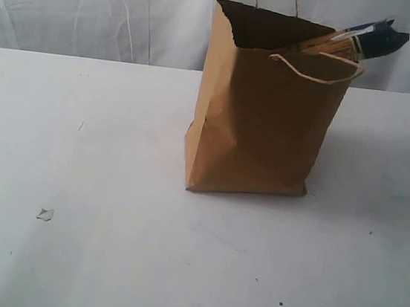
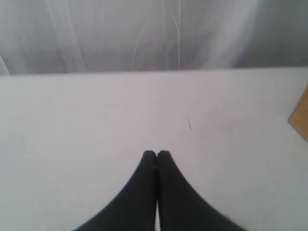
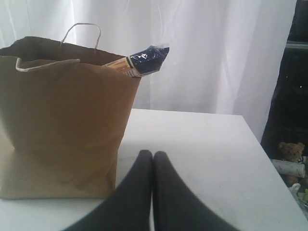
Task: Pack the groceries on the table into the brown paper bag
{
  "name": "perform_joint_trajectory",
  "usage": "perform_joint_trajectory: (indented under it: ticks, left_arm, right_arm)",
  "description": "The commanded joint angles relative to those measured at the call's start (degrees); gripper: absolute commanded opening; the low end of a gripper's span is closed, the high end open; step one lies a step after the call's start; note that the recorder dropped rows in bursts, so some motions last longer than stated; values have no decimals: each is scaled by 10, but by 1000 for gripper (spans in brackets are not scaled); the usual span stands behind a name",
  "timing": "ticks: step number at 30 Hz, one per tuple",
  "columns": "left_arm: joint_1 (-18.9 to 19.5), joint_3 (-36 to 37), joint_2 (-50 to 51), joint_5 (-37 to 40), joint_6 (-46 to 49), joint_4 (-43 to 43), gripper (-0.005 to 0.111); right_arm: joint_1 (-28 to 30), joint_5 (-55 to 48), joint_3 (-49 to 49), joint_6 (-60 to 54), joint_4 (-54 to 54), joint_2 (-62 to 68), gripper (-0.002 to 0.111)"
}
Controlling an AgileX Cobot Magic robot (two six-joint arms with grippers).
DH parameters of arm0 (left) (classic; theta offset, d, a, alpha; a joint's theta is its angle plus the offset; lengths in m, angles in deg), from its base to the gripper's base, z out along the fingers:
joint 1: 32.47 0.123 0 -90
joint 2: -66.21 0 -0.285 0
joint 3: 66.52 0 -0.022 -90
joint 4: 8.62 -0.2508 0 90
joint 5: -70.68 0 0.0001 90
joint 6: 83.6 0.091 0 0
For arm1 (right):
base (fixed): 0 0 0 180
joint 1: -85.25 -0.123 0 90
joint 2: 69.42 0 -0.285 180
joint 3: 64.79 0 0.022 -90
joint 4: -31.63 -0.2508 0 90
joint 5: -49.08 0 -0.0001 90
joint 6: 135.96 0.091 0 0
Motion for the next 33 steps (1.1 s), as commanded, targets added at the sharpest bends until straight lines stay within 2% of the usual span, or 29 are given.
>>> perform_joint_trajectory:
  ticks: [1,8,12,14,17,19,20,22,25,27,29,30,33]
  left_arm:
    - [14,8,-26,74,-5,4,0]
    - [94,48,-142,73,-3,-42,0]
    - [99,87,-244,75,7,-91,0]
    - [99,88,-247,28,26,-99,0]
    - [99,88,-245,-141,24,-104,0]
    - [87,88,-239,-182,-2,-106,0]
    - [76,88,-239,-173,-19,-106,0]
    - [57,88,-239,-107,-63,-106,0]
    - [33,110,-240,58,-82,-99,0]
    - [24,140,-240,115,-136,-99,0]
    - [17,140,-241,227,-148,-108,0]
    - [16,140,-241,253,-153,-116,0]
    - [9,140,-241,246,-158,-142,0]
  right_arm:
    - [0,0,-3,3,-3,-4,0]
    - [0,0,-3,3,-3,-4,0]
    - [0,0,-3,3,-3,-4,0]
    - [0,0,-3,3,-3,-5,0]
    - [0,2,-3,3,-3,-6,0]
    - [0,2,-3,3,-3,-6,0]
    - [0,2,-3,3,-3,-6,0]
    - [0,2,-3,3,-3,-6,0]
    - [0,2,-3,3,-3,-6,0]
    - [0,2,-3,3,-3,-6,0]
    - [0,2,-3,3,-3,-6,0]
    - [0,2,-3,3,-3,-6,0]
    - [0,2,-3,3,-3,-6,0]
